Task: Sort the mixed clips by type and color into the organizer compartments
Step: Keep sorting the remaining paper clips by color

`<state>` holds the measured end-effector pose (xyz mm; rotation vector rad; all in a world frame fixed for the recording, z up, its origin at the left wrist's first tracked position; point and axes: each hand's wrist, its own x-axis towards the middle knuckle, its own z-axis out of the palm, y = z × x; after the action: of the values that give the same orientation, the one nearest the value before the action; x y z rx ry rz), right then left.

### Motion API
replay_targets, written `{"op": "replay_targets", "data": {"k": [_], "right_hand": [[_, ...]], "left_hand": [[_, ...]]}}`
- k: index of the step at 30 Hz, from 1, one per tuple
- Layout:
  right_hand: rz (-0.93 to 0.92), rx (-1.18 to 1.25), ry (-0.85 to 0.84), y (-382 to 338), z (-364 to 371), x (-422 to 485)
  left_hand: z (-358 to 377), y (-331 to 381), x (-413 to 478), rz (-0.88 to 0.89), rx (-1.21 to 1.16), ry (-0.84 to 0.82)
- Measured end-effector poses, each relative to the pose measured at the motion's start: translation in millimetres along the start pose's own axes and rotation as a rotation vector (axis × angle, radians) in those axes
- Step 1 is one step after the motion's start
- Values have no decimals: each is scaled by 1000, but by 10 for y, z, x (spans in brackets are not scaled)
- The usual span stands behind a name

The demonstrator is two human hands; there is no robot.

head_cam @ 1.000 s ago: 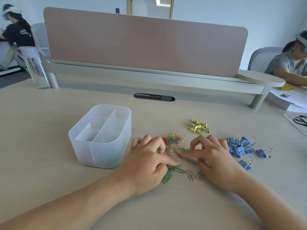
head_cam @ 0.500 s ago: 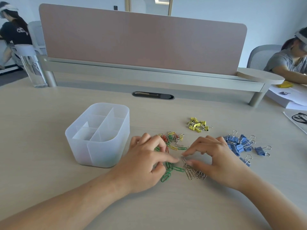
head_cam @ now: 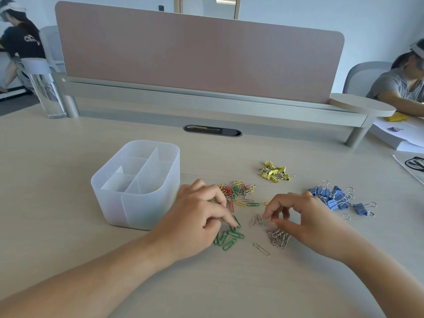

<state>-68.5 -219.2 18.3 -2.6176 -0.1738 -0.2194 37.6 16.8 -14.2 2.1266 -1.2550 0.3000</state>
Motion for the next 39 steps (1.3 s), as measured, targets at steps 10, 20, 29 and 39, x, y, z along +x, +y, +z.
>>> {"op": "replay_targets", "data": {"k": [10, 20, 29, 39], "right_hand": [[-26, -122, 30, 48, 57, 17], [-40, -223, 166, 80, 115, 48], [-44, -248, 98, 18, 154, 59], [-38, -351, 84, -36, 286, 103]], "left_hand": [[-1, -34, -18, -35, 93, -91], [5, 25, -41, 13, 53, -194], [5, 8, -20, -141, 138, -163], [-13, 51, -12, -160, 137, -136]]}}
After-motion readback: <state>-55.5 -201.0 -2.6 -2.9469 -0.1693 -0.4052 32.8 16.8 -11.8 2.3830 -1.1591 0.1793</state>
